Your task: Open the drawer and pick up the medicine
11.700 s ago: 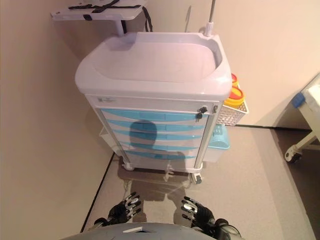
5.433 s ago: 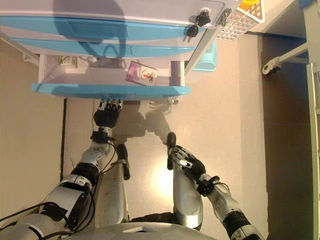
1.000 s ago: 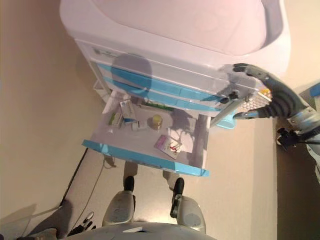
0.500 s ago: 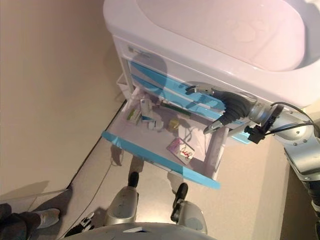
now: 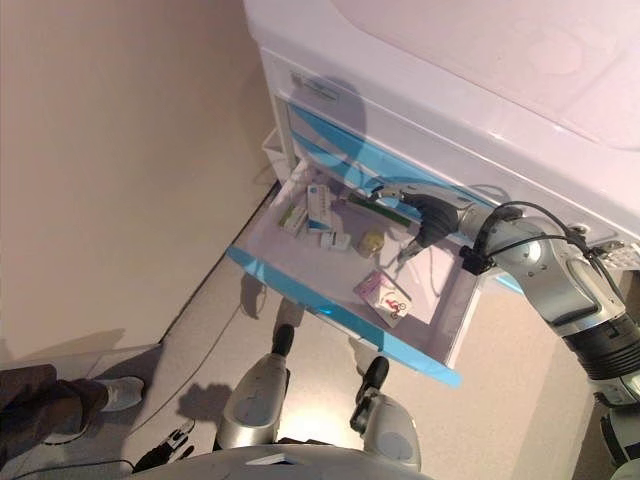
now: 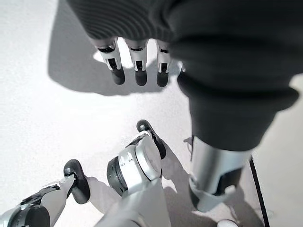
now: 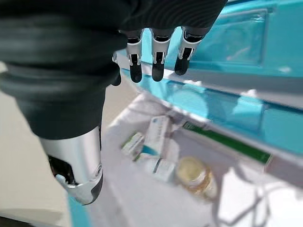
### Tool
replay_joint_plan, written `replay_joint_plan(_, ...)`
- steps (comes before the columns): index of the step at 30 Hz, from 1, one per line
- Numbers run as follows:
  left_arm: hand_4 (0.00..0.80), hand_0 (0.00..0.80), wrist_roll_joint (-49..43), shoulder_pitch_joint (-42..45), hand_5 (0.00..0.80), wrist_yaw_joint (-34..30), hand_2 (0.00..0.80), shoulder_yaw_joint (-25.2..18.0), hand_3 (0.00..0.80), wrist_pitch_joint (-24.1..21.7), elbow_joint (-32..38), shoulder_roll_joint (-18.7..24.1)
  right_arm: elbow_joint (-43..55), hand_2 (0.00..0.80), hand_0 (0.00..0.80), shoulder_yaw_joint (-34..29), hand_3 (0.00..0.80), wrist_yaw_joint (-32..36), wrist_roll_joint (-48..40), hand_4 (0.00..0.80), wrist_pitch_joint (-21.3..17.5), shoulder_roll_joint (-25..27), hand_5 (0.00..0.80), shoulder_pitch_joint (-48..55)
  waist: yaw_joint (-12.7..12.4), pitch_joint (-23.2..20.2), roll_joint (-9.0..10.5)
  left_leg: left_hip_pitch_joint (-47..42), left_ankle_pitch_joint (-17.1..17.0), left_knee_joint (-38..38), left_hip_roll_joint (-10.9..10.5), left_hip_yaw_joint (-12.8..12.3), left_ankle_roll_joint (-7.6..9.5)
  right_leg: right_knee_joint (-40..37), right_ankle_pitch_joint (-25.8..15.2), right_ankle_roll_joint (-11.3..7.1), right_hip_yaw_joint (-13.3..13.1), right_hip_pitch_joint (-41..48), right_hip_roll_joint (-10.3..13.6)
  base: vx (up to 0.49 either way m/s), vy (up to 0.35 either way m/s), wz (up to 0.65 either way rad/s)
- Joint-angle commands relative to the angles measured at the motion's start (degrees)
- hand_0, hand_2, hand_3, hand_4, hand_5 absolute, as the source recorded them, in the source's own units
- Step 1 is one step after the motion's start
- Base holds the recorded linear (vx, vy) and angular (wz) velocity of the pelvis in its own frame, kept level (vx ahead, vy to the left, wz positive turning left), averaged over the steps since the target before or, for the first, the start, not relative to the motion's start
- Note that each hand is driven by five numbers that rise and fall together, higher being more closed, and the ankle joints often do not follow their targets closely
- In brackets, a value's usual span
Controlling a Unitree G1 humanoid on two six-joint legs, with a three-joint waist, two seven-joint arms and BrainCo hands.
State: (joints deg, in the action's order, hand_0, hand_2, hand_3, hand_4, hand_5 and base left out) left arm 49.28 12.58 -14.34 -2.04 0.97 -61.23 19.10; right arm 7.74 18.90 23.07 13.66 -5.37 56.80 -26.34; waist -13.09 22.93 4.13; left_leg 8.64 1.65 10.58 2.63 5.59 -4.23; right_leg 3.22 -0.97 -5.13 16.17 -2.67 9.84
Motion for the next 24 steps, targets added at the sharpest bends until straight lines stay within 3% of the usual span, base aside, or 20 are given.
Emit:
replay_joint_plan(1, 0.0, 0.0, -2.8, 2.1, 0.0, -0.3, 0.0, 2.0, 0.0, -1.8, 0.9, 2.4, 0.2, 0.0, 0.0, 3.5, 0.0, -5.7, 7.0, 0.0, -1.1, 1.9, 0.0, -3.6, -1.0, -1.4, -0.35, 1.3, -2.2, -0.4, -0.9, -1.2, 2.23, 6.6, 0.6, -1.61, -1.5, -0.7, 2.4, -0.036, 0.003, 0.04)
replay_joint_plan(11, 0.0, 0.0, -3.1, 2.2, 0.0, -0.5, 0.0, 3.1, 0.0, -3.0, 3.0, 2.7, -7.5, 0.0, 0.0, 9.6, 0.0, -12.3, 12.4, 0.0, -1.0, 2.1, 0.0, -5.4, -2.1, 0.0, -1.13, 2.5, -2.1, 0.1, -1.5, -0.7, 2.6, 7.1, 0.6, -1.66, -1.0, -1.8, 2.8, -0.01, 0.002, 0.02)
replay_joint_plan(24, 0.0, 0.0, -2.7, 1.2, 0.0, 0.6, 0.0, 4.7, 0.0, -1.6, 4.8, 3.2, -12.9, 0.0, 0.0, 15.9, 0.0, -15.1, 15.1, 0.0, -2.2, 0.5, 0.0, -7.9, -2.8, 1.4, -2.19, 3.6, -2.5, -0.3, -1.8, -0.5, 2.8, 7.4, 0.3, -1.7, -0.4, -3.3, 3.1, -0.043, 0.009, 0.02)
